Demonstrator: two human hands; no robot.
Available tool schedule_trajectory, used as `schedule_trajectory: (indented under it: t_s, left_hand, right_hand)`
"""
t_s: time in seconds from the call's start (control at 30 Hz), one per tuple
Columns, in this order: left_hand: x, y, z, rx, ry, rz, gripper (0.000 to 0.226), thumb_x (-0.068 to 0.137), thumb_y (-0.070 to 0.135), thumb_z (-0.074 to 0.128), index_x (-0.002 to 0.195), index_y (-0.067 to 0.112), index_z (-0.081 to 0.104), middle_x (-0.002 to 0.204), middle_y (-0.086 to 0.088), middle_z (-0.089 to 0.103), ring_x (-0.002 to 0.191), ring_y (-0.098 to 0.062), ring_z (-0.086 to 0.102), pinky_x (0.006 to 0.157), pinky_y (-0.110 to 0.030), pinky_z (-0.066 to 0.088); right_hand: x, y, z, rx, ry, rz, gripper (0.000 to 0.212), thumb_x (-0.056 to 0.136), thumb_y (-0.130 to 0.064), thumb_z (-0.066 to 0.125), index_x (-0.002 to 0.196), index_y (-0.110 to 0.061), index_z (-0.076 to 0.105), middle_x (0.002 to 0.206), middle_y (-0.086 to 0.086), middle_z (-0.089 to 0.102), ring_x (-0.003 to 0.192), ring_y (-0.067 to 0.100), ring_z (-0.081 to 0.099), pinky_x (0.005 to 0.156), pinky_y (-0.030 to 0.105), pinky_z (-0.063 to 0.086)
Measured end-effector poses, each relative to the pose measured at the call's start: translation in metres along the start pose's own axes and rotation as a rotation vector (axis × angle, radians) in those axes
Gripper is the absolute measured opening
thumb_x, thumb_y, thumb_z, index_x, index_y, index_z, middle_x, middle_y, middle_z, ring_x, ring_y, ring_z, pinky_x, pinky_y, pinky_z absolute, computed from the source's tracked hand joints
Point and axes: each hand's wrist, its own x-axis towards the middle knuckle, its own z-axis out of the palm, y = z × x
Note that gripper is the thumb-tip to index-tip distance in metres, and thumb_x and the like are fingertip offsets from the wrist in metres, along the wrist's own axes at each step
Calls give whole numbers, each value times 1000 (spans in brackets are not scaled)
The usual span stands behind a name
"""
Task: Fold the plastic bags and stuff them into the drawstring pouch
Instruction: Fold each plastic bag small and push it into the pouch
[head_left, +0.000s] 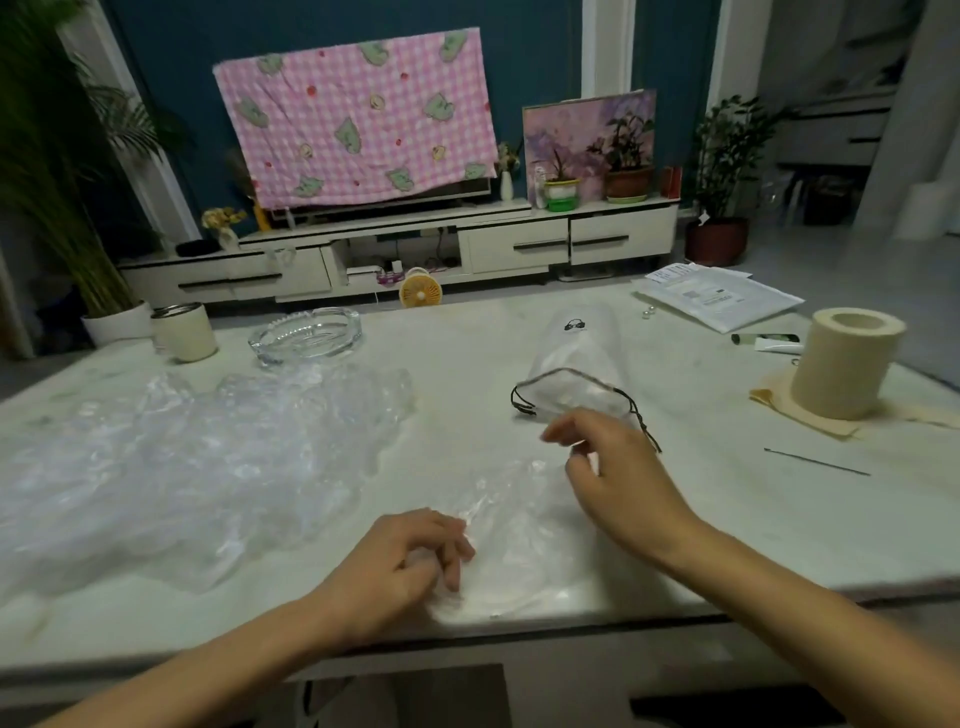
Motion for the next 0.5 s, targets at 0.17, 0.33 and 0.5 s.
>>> schedule_trajectory:
  t_s: [0.17,0.33,0.5]
  left_hand:
    - [19,19,13,245,219,25,47,78,29,32,117,30,58,125,22,53,117,7,43,98,-4,26]
    - [20,-7,18,717,-169,-223,72,92,63,9,149,24,-11,155,4,-20,142,-10,-19,114,-27,-14]
    - [9,-17,11,668,-165,-270,120,47,92,-18,147,27,-16,155,4,-22,142,-8,-20,113,-27,-15]
  right_hand:
    - [-5,-6,45,-274,-344,-103,43,99,-17,38,141,-11,35,149,7,34,139,19,27,110,22,17]
    - [-2,16,53,-572,-582,-48,63,101,-47,23,152,-17,3,160,3,-4,146,16,-5,117,30,-7]
    - [-11,30,39,-514,-621,19,65,97,-56,15,152,-25,-1,159,-5,-10,144,8,-13,116,27,-11]
